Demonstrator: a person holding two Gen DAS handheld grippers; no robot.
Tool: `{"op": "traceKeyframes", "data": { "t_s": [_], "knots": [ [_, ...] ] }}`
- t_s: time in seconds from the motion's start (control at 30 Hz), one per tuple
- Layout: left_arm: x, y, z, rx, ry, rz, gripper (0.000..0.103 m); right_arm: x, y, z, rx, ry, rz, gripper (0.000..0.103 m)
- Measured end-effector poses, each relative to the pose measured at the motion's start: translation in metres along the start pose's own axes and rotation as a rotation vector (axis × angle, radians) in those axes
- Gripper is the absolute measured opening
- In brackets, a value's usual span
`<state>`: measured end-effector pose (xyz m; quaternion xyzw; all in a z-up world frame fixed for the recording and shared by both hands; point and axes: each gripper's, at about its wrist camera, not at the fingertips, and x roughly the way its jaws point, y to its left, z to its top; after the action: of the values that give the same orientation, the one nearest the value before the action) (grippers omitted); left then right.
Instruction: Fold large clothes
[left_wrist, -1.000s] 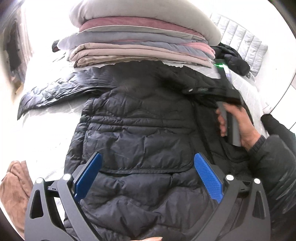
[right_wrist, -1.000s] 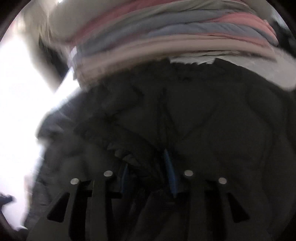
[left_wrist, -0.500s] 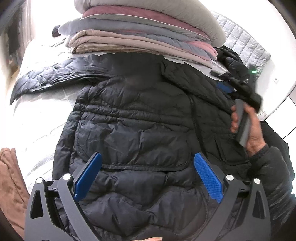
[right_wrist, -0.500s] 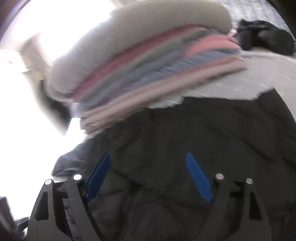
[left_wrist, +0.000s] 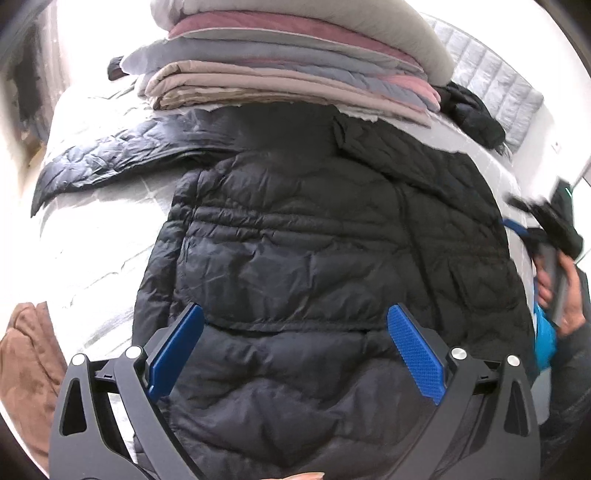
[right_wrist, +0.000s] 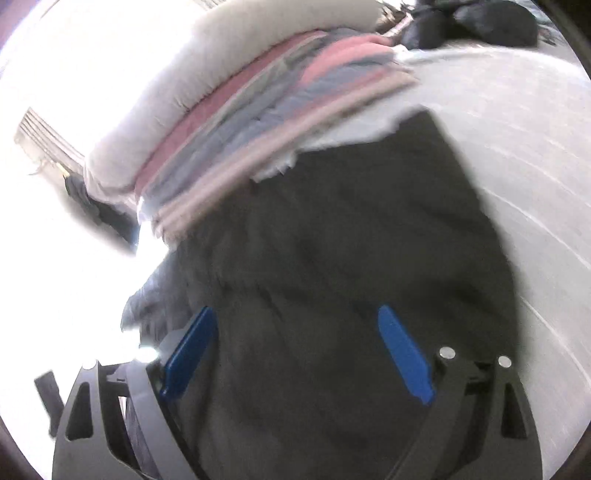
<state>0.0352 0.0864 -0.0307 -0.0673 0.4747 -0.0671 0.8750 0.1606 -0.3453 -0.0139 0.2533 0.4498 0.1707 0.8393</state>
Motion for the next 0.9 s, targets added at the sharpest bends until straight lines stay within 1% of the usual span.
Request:
{"op": "traceKeyframes", "data": {
  "t_s": [0.07,0.13,0.2,0.3,0.37,0.43,0.53,0.6,0.67,0.7,0.77,0.83,0.9],
  "knots": [
    [0.001,0.011,-0.003,-0.008,0.004,-0.002,0.096,-0.037,-0.023,-0.032,0.007,0.021,-0.035,0.087],
    [0.003,0.030,-0.005,-0.037,0.007,-0.006,0.096,-0.071,-0.054,-0.070,0.035,0.043,-0.059,0.087],
    [0.005,0.049,-0.008,-0.077,0.018,0.001,0.096,-0.098,-0.075,-0.100,0.090,0.060,-0.063,0.087],
    [-0.002,0.088,-0.019,-0.169,0.002,0.047,0.096,-0.126,-0.105,-0.135,0.177,0.069,-0.051,0.087],
    [-0.010,0.109,-0.027,-0.232,-0.008,0.065,0.096,-0.132,-0.118,-0.155,0.224,0.088,-0.018,0.087],
    [-0.014,0.127,-0.037,-0.290,0.002,0.080,0.096,-0.134,-0.125,-0.174,0.265,0.105,0.056,0.087],
    [-0.012,0.144,-0.055,-0.334,0.051,0.086,0.096,-0.132,-0.125,-0.192,0.307,0.140,0.148,0.087],
    [-0.008,0.149,-0.066,-0.349,0.096,0.059,0.096,-0.135,-0.120,-0.202,0.304,0.145,0.187,0.087],
    [-0.003,0.153,-0.079,-0.383,0.148,-0.015,0.096,-0.137,-0.116,-0.210,0.312,0.153,0.252,0.087],
    [-0.002,0.154,-0.083,-0.393,0.160,-0.042,0.096,-0.139,-0.115,-0.212,0.319,0.150,0.292,0.087],
    [-0.003,0.153,-0.091,-0.404,0.172,-0.096,0.096,-0.140,-0.108,-0.215,0.316,0.148,0.364,0.087],
    [-0.006,0.153,-0.096,-0.411,0.179,-0.149,0.096,-0.134,-0.103,-0.216,0.325,0.163,0.417,0.087],
    [-0.010,0.155,-0.101,-0.429,0.169,-0.204,0.096,-0.127,-0.103,-0.218,0.348,0.184,0.450,0.087]
  ]
}}
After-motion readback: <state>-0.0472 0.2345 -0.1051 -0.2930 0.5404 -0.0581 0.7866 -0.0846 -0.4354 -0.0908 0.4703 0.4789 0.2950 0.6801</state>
